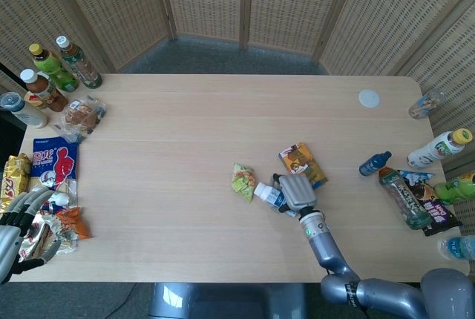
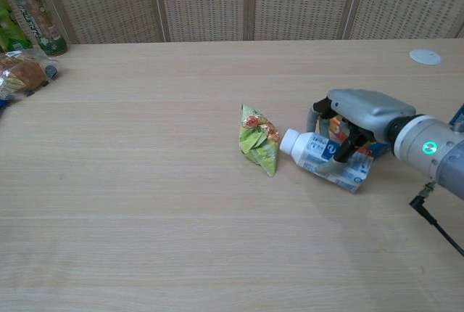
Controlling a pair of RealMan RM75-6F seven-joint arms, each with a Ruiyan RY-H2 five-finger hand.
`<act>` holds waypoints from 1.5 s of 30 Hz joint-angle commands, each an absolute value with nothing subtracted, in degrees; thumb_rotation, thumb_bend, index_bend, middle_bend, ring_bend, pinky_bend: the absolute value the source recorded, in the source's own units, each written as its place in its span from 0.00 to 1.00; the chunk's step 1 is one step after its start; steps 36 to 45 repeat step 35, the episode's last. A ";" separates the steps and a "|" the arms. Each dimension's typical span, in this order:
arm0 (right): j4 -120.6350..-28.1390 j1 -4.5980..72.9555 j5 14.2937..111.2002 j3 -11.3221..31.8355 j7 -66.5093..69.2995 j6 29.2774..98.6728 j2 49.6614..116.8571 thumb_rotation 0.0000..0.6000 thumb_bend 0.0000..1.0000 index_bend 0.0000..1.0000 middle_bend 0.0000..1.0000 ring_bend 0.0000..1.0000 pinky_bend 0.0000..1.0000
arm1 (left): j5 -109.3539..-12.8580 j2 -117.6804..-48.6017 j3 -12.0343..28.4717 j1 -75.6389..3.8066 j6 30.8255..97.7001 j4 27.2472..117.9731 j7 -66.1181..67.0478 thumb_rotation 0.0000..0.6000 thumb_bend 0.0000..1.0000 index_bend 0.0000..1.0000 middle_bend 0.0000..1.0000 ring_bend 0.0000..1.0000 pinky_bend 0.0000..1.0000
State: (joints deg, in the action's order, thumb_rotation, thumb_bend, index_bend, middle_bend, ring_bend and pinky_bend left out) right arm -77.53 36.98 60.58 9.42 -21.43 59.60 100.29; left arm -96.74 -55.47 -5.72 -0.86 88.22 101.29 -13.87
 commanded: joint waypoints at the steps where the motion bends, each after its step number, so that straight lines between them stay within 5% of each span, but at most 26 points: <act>1: -79.22 37.25 61.48 10.57 -20.87 59.74 98.39 1.00 0.07 0.57 0.95 0.90 0.98 | -96.77 -55.45 -5.71 -0.85 88.25 101.42 -13.72 1.00 0.35 0.05 0.06 0.00 0.00; 24: -100.55 42.63 60.83 29.35 -14.60 63.29 79.31 1.00 0.07 0.57 0.96 0.90 0.98 | -97.18 -56.04 -6.81 1.19 90.19 101.33 -13.84 1.00 0.35 0.05 0.06 0.00 0.00; 45: -103.96 43.31 58.54 28.32 -16.21 64.85 76.68 1.00 0.06 0.57 0.96 0.90 0.98 | -97.44 -56.21 -6.92 1.77 90.91 100.66 -14.68 1.00 0.35 0.05 0.06 0.00 0.00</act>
